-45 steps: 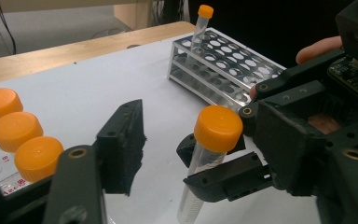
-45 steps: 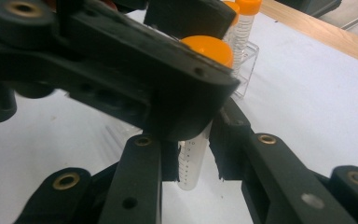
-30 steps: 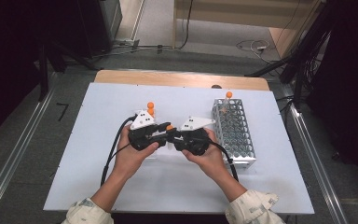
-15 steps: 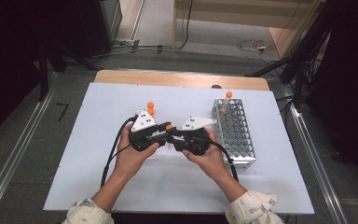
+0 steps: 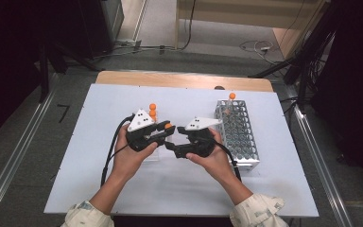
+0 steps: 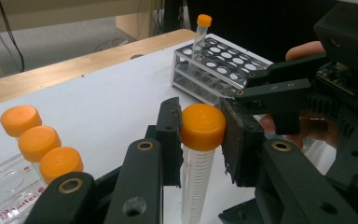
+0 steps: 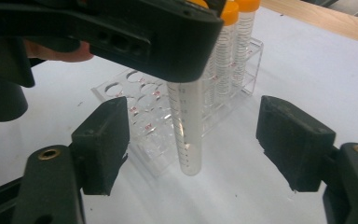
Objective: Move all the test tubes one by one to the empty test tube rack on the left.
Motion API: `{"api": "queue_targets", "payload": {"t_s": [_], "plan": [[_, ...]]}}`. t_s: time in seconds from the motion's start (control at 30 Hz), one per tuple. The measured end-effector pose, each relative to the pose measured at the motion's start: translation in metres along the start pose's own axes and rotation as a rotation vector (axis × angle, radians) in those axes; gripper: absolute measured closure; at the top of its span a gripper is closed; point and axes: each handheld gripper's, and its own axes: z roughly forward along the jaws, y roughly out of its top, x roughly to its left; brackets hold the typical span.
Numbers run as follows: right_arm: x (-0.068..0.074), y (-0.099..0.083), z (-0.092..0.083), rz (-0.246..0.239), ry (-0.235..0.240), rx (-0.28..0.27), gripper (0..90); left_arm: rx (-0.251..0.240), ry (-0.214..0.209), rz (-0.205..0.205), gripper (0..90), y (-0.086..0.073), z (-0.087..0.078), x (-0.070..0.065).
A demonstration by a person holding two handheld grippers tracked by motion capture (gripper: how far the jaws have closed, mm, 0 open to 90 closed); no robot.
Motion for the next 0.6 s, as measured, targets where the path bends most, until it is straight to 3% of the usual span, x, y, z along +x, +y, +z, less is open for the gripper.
{"api": "queue_targets", "payload": {"t_s": [0.6], "plan": [[-0.010,-0.003,-0.011,0.024,-0.028,-0.004,19.9,-0.041,0.008,-0.024,71.1,0.012,-0.020,0.010]]}}
